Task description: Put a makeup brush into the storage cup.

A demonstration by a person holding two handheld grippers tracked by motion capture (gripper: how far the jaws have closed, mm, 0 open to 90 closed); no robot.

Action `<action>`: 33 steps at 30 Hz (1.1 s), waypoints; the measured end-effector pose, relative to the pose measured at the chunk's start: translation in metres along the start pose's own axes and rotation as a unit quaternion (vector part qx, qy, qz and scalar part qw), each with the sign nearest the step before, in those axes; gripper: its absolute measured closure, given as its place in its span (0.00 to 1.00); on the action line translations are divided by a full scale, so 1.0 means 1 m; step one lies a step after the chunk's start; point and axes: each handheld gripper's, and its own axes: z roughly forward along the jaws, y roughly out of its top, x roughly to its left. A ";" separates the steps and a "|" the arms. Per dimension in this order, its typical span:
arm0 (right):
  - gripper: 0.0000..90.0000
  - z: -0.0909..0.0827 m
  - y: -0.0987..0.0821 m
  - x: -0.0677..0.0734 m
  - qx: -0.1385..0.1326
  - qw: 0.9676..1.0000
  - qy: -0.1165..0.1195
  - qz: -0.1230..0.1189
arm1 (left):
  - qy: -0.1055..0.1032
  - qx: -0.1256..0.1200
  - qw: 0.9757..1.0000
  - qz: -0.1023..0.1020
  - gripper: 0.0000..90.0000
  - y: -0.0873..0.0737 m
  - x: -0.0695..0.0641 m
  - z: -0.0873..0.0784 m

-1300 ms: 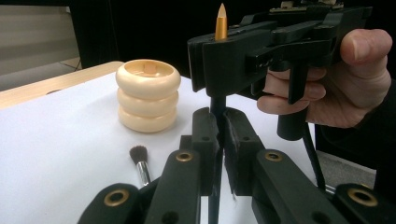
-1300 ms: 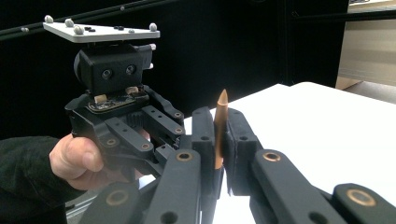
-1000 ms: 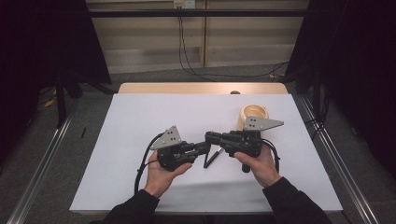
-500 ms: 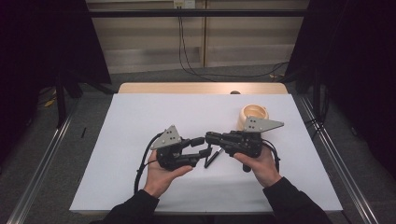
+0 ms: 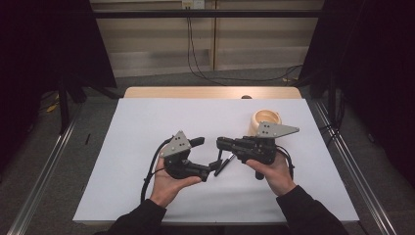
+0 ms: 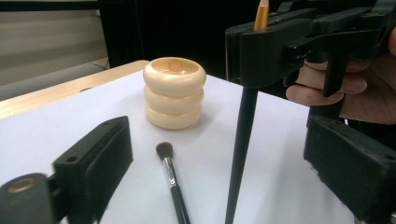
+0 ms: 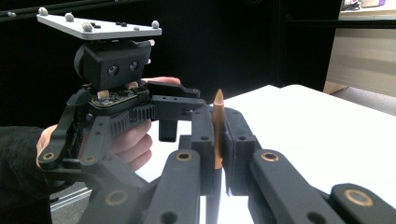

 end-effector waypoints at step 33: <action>0.94 -0.008 -0.001 -0.004 0.002 1.000 -0.016 -0.005 | 0.105 -0.031 0.994 -0.001 0.02 -0.031 0.014 -0.076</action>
